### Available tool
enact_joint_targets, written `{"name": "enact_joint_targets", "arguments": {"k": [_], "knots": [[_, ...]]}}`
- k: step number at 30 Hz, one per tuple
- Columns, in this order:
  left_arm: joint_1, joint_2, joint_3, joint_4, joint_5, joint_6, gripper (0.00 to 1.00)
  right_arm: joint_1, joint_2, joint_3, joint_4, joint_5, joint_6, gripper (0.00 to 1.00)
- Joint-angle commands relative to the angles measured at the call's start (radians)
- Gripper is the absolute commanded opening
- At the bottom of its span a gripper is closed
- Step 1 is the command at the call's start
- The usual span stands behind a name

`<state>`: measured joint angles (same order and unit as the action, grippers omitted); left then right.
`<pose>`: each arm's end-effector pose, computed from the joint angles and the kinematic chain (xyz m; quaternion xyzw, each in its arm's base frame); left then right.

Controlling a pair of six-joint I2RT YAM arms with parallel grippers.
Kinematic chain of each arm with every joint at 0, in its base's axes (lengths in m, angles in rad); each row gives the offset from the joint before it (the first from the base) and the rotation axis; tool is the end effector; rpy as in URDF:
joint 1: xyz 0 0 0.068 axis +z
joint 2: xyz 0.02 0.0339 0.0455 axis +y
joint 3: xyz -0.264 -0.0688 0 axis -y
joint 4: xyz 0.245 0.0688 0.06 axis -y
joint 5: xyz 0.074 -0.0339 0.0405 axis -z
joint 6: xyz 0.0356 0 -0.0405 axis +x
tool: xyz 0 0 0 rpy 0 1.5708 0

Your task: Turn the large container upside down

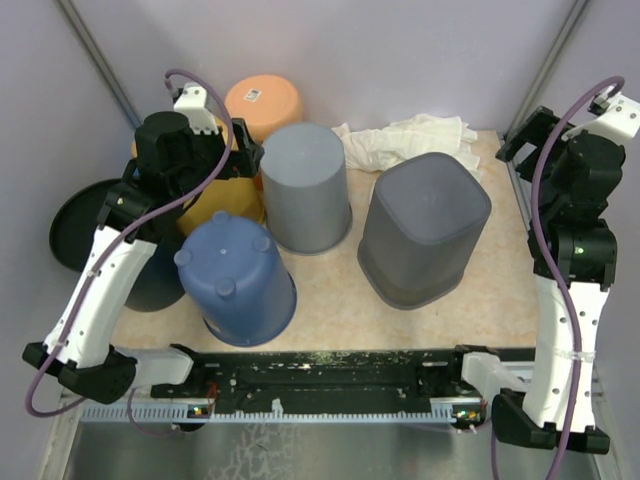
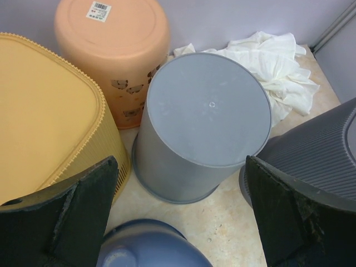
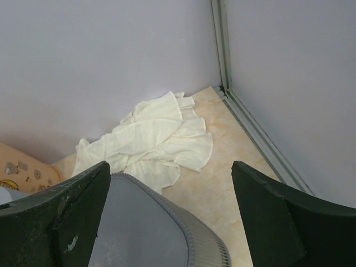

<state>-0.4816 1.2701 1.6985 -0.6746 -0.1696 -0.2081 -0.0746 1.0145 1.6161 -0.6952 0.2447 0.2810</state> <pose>0.2204 -0.1084 0.4954 0.0555 0.7855 -0.1443 0.5992 0.1556 -0.0203 0.5157 0.2107 0.7078 -0.0209 0.6740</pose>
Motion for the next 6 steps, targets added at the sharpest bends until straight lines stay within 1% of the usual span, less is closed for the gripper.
{"name": "enact_joint_targets", "arguments": {"k": [1, 6], "knots": [[0.013, 0.001, -0.009, 0.016, 0.025, 0.000, 1.00, 0.005, -0.018, 0.024, 0.034, 0.024, 0.003, 0.90], [0.019, 0.001, -0.012, 0.024, 0.047, -0.006, 1.00, 0.004, -0.022, 0.019, 0.034, 0.054, 0.007, 0.90]]}}
